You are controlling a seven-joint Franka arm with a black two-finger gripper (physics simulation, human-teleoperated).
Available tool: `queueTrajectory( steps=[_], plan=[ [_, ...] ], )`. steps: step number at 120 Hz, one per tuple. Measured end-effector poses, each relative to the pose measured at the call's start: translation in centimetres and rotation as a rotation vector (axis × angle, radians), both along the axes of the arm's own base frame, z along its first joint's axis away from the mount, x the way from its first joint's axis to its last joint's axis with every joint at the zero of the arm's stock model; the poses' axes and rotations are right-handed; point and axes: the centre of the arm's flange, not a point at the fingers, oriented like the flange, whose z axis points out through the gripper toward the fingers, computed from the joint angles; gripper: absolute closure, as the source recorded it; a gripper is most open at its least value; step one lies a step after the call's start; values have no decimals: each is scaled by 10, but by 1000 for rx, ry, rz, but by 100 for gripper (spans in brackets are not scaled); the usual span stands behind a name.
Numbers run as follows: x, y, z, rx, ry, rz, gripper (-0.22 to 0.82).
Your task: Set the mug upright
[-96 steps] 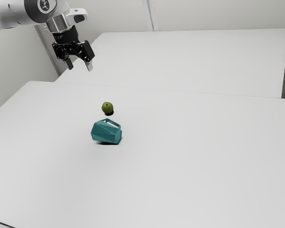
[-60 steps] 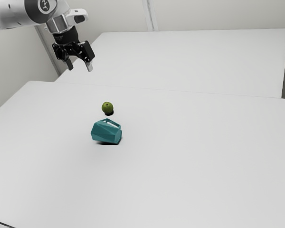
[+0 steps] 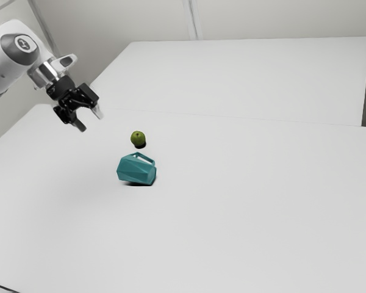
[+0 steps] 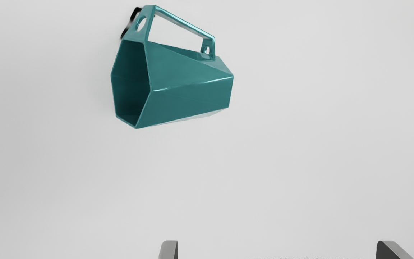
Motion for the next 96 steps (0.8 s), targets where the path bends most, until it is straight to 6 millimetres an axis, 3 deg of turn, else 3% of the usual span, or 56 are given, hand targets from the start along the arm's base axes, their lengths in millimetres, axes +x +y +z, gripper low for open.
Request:
queueTrajectory(
  steps=[19,54,73,96],
  plan=[
    [9,13,-78,-155,-2,15,0],
    [29,25,-159,-271,-95,0,0],
    [32,36,-183,-306,-152,-8,0],
    [29,27,-197,-372,-207,-35,0]
  ],
)
